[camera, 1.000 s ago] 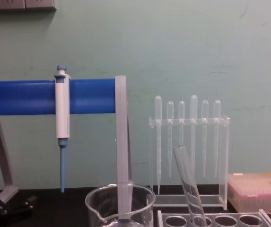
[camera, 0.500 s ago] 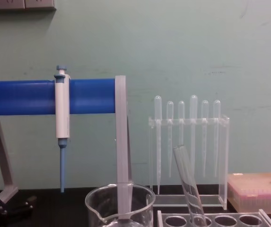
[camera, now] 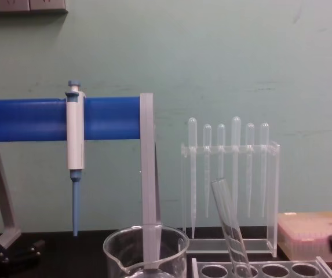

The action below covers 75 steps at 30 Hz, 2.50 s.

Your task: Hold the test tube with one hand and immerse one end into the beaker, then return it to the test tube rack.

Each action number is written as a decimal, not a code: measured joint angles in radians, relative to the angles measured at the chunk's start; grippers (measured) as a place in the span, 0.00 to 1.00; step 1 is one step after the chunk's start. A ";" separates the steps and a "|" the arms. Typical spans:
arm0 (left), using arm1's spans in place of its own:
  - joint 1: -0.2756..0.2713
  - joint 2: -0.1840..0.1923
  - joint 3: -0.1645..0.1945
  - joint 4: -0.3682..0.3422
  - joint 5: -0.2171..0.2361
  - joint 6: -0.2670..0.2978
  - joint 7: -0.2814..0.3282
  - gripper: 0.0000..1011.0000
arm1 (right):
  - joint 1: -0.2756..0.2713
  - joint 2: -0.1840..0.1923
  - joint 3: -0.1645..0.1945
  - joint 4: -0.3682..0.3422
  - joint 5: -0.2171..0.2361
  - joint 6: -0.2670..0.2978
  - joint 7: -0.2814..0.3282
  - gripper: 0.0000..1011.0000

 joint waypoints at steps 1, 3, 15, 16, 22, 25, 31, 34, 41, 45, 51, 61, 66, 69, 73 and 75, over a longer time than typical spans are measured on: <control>0.000 0.000 0.000 0.000 0.000 0.000 0.000 0.99 | -0.010 0.006 -0.002 -0.025 0.016 0.005 0.030 0.99; 0.000 0.000 0.000 0.000 0.000 0.000 0.000 0.99 | -0.014 0.009 -0.007 -0.041 0.033 0.009 0.064 0.99; 0.000 0.000 0.000 0.000 0.000 0.000 0.000 0.99 | 0.145 -0.084 -0.105 0.000 0.085 0.093 0.305 0.99; 0.000 0.000 0.000 0.000 0.000 0.000 0.000 0.99 | 0.156 -0.092 -0.110 0.007 0.081 0.101 0.311 0.99; 0.000 0.000 0.000 0.000 0.000 0.000 0.000 0.99 | 0.247 -0.153 -0.145 0.060 0.049 0.176 0.350 0.99; 0.000 0.000 0.000 0.000 0.000 0.000 0.000 0.99 | 0.278 -0.178 -0.148 0.083 0.052 0.213 0.369 0.99; 0.000 0.000 0.000 0.000 0.000 0.000 0.000 0.99 | 0.318 -0.211 -0.133 0.106 0.086 0.277 0.418 0.99; 0.000 0.000 0.000 0.000 0.000 0.000 0.000 0.99 | 0.332 -0.218 -0.126 0.108 0.094 0.304 0.438 0.99; 0.000 0.000 0.000 0.000 0.000 0.000 0.000 0.99 | 0.351 -0.217 -0.125 0.108 0.085 0.348 0.464 0.94; 0.000 0.000 0.000 0.000 0.000 0.000 0.000 0.99 | 0.358 -0.215 -0.125 0.112 0.070 0.372 0.471 0.83; 0.000 0.000 0.000 0.000 0.000 0.000 0.000 0.99 | 0.358 -0.216 -0.118 0.117 0.067 0.377 0.475 0.66; 0.000 0.000 0.000 0.000 0.000 0.000 0.000 0.99 | 0.337 -0.219 -0.100 0.095 0.070 0.362 0.478 0.36; 0.000 0.000 0.000 0.000 0.000 0.000 0.000 0.99 | 0.308 -0.216 -0.079 0.052 0.083 0.348 0.466 0.22; 0.000 0.000 0.000 0.000 0.000 0.000 0.000 0.99 | 0.286 -0.214 -0.061 0.025 0.098 0.334 0.457 0.22; 0.000 0.000 0.000 0.000 0.000 0.000 0.000 0.99 | 0.264 -0.212 -0.040 -0.003 0.117 0.319 0.448 0.22; 0.000 0.000 0.000 0.000 0.000 0.000 0.000 0.99 | 0.257 -0.210 -0.033 -0.014 0.124 0.315 0.445 0.22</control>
